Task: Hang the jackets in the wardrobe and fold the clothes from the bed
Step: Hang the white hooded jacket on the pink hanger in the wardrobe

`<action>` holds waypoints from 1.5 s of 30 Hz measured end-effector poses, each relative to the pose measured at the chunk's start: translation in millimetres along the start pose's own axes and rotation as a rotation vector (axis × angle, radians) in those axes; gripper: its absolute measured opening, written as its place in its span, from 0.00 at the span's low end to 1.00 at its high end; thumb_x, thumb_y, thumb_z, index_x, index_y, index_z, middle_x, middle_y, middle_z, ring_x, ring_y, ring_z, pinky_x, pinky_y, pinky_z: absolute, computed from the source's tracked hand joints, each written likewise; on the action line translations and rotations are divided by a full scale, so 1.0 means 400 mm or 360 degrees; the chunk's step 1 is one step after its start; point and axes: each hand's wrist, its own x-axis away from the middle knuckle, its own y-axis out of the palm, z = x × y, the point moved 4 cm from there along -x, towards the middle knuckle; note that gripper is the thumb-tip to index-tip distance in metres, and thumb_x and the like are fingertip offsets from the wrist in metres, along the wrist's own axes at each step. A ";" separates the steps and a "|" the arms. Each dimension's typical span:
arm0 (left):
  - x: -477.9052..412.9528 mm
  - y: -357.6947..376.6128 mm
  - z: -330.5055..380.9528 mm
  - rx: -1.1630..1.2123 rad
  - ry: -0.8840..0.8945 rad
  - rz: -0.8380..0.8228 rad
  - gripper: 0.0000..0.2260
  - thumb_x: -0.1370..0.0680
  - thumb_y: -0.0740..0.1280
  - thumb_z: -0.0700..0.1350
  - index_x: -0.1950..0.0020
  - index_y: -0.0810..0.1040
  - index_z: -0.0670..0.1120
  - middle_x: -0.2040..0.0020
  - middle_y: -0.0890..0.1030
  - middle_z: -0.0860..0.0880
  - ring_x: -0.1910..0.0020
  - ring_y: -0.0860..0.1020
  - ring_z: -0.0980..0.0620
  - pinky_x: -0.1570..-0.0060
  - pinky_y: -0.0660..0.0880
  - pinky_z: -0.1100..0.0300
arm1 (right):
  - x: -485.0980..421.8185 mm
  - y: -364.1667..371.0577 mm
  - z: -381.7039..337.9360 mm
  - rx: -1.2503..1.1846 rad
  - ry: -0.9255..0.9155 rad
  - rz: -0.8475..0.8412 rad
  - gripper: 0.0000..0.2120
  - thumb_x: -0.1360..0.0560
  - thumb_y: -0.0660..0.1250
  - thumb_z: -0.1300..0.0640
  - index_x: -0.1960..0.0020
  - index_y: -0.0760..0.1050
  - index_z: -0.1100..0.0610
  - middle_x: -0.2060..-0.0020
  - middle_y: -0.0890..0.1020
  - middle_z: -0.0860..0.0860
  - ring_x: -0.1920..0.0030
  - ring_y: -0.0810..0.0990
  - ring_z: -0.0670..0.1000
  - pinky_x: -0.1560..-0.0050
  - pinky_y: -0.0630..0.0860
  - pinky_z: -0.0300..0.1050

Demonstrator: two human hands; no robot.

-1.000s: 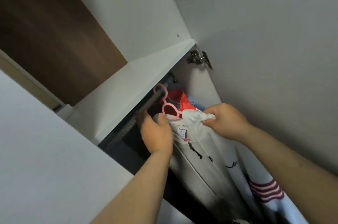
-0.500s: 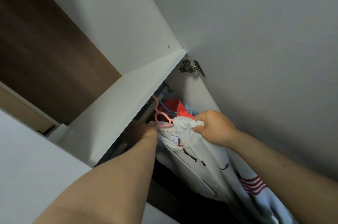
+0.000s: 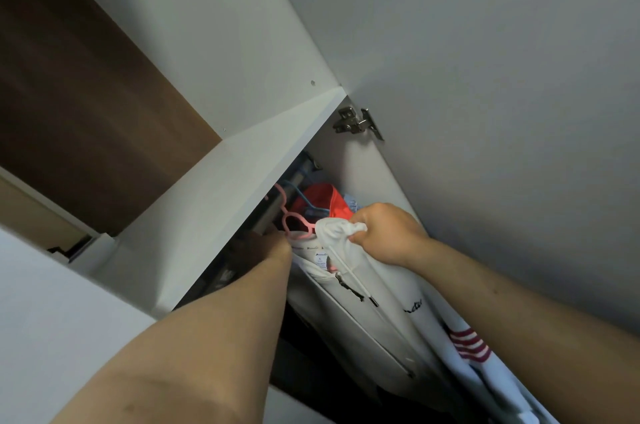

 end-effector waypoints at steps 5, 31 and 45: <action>0.017 0.013 -0.014 -0.0185 0.0020 0.0016 0.32 0.20 0.53 0.62 0.21 0.56 0.45 0.22 0.56 0.39 0.23 0.53 0.38 0.26 0.49 0.42 | -0.026 0.028 -0.012 0.0041 0.0013 -0.0039 0.06 0.24 0.64 0.55 0.58 0.78 0.56 0.60 0.81 0.52 0.57 0.79 0.57 0.59 0.74 0.45; 0.026 0.039 -0.029 -0.0085 0.0057 0.0064 0.34 0.21 0.60 0.58 0.20 0.51 0.46 0.20 0.50 0.43 0.22 0.46 0.40 0.25 0.46 0.45 | -0.099 0.194 0.032 0.0149 0.0037 -0.0165 0.10 0.23 0.60 0.54 0.45 0.78 0.52 0.53 0.82 0.52 0.50 0.82 0.58 0.54 0.72 0.42; 0.048 0.051 -0.016 -0.0020 0.0029 0.0069 0.38 0.24 0.62 0.57 0.20 0.50 0.44 0.20 0.51 0.42 0.22 0.47 0.41 0.25 0.45 0.47 | -0.052 0.219 0.074 -0.0110 -0.0184 -0.0075 0.10 0.24 0.65 0.49 0.49 0.82 0.52 0.55 0.84 0.51 0.52 0.80 0.53 0.52 0.74 0.45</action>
